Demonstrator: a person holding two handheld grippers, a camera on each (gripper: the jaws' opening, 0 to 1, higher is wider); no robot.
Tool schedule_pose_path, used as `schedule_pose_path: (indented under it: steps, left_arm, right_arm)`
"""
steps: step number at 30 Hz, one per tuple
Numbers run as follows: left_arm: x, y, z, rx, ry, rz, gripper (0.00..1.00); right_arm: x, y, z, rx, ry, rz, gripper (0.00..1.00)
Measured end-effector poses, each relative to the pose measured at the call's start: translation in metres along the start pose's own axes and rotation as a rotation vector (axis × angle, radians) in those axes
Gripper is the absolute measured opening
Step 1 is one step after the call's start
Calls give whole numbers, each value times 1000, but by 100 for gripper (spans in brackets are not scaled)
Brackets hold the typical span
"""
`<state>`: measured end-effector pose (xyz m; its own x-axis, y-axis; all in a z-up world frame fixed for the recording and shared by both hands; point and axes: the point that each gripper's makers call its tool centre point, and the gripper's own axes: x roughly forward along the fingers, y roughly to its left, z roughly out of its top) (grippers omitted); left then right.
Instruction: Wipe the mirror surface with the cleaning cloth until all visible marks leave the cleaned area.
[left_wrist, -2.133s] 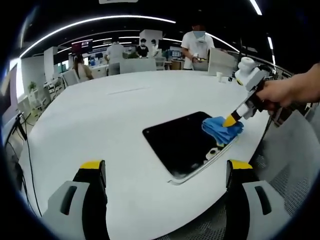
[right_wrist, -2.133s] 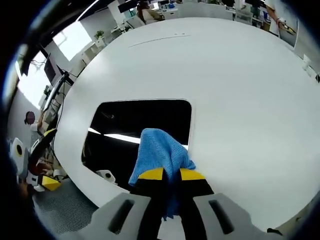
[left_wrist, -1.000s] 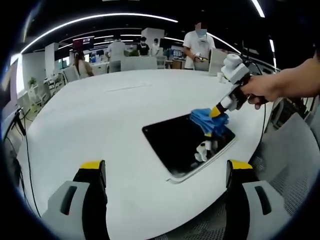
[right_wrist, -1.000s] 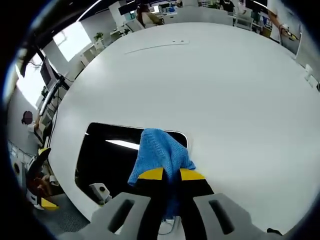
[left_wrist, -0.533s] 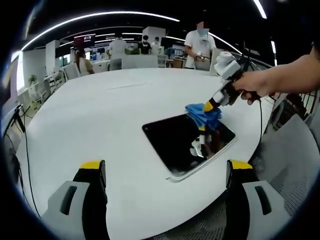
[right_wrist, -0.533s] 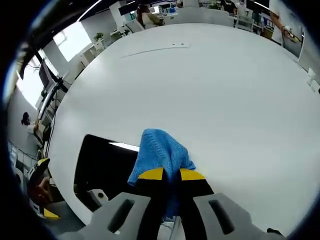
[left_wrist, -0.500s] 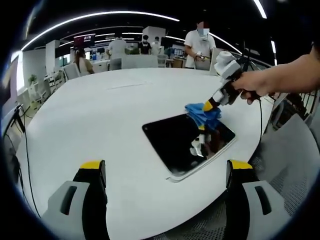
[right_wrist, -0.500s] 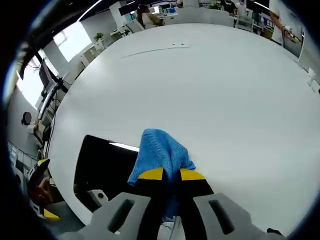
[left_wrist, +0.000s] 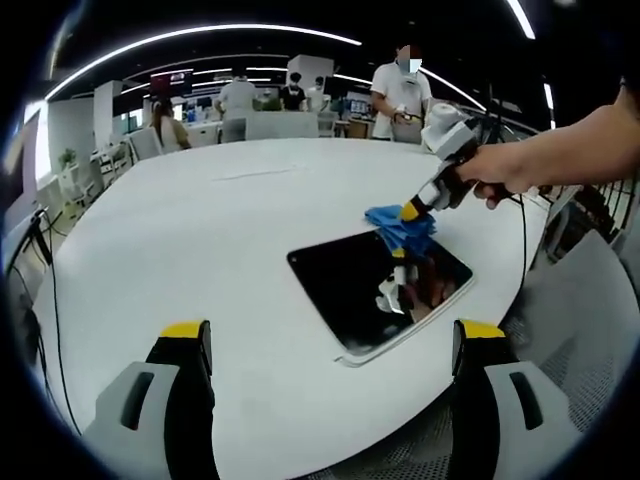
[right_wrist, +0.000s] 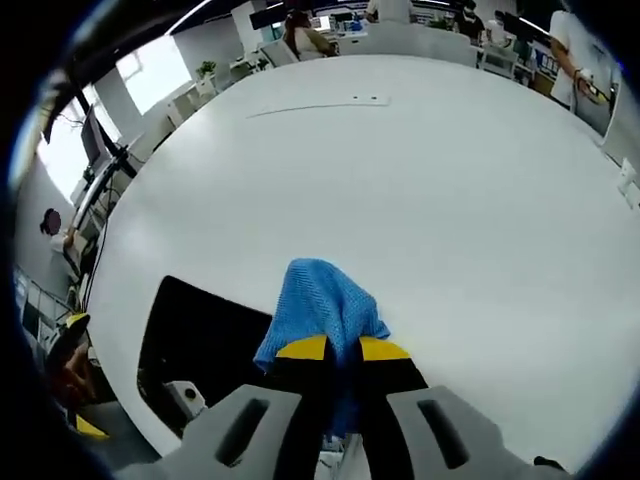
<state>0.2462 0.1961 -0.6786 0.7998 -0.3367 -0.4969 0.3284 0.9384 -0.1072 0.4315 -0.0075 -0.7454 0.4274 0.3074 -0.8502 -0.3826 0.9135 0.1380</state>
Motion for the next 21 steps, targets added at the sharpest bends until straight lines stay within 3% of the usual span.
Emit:
schedule_pose_path:
  steps: [11,12,13,15,21]
  left_arm:
    - [0,1,1,-1,-4,-2,99]
    - [0,2,1,2,-4,2,99]
    - [0,2,1,1,-6,4,99]
    - [0,3,1,-1,-8,6,99]
    - [0,3,2,0,-12,7,99]
  right_arm:
    - [-6,2,-1,1,-10,-3,5]
    - [-7,8,4,4,-44,33,5]
    - [-11,7,4,31,-45,29,4]
    - [-22,7,17,62,-109,39,4]
    - [-49,6,28,61,-155,61,5]
